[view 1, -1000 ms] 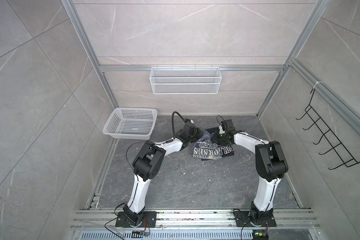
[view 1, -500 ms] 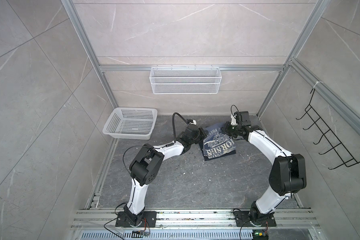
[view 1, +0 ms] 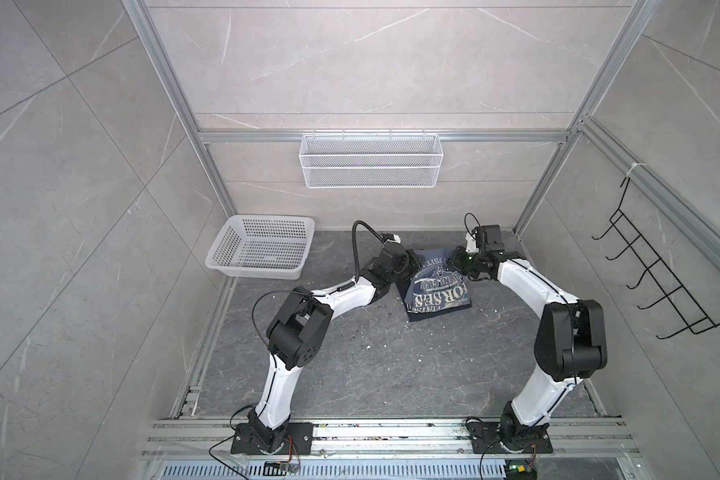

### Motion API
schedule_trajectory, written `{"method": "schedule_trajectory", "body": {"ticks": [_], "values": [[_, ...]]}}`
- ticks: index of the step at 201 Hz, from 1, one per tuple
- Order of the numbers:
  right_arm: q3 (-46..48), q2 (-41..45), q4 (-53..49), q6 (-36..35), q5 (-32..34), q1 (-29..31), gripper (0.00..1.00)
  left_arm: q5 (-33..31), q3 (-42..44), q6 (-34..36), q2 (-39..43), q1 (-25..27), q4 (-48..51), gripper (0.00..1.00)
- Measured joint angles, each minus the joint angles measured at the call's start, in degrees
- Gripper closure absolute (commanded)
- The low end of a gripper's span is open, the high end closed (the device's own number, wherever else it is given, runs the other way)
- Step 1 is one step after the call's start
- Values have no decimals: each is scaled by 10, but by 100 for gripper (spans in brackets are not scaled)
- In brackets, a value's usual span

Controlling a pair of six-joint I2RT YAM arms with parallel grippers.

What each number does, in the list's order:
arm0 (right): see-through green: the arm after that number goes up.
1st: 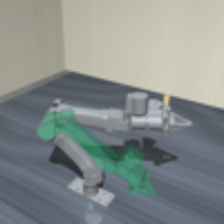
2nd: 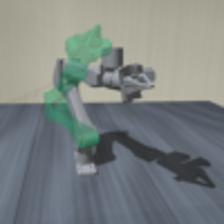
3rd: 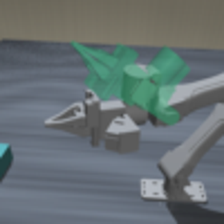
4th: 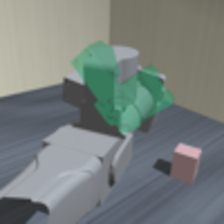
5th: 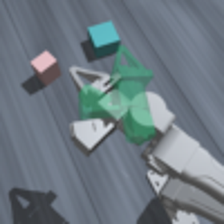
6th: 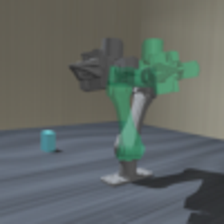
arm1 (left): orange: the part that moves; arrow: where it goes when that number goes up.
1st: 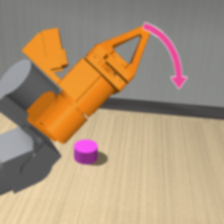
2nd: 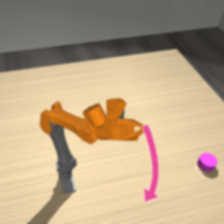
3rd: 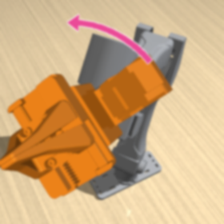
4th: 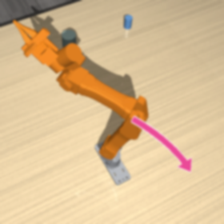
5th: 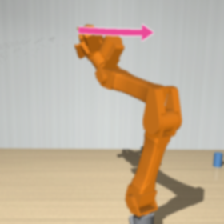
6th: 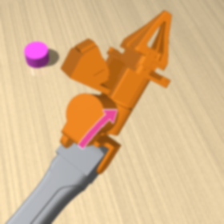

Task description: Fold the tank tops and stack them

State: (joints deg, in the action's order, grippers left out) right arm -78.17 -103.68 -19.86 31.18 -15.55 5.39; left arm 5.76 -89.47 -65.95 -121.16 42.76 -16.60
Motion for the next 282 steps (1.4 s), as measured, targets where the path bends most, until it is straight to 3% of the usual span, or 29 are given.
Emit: {"method": "schedule_trajectory", "body": {"ticks": [90,110,121,153,173,183,216,259,282], "values": [[-87,-107,4,-33,-6,-2,87,-12,-77,0,-96,-33,31,100],[-115,-134,4,-42,-16,-2,83,-12,-89,0,-111,-43,38,100],[-124,-147,4,-45,-19,-2,76,-11,-96,0,-118,-47,42,100],[-145,-172,2,-54,-15,-2,42,-13,-110,0,-145,-57,52,81],[-157,-173,-9,-64,-3,-2,31,-23,-110,2,-150,-64,77,62],[-165,-173,-13,-69,4,-2,29,-33,-113,4,-150,-67,91,53],[-155,-151,-27,-71,37,-2,27,-68,-146,30,-150,-79,150,34],[-52,-40,-31,-75,64,-2,26,-68,-264,115,-152,-101,251,24],[6,29,-30,-75,66,-2,26,-78,-266,152,-134,-105,294,24]]}}
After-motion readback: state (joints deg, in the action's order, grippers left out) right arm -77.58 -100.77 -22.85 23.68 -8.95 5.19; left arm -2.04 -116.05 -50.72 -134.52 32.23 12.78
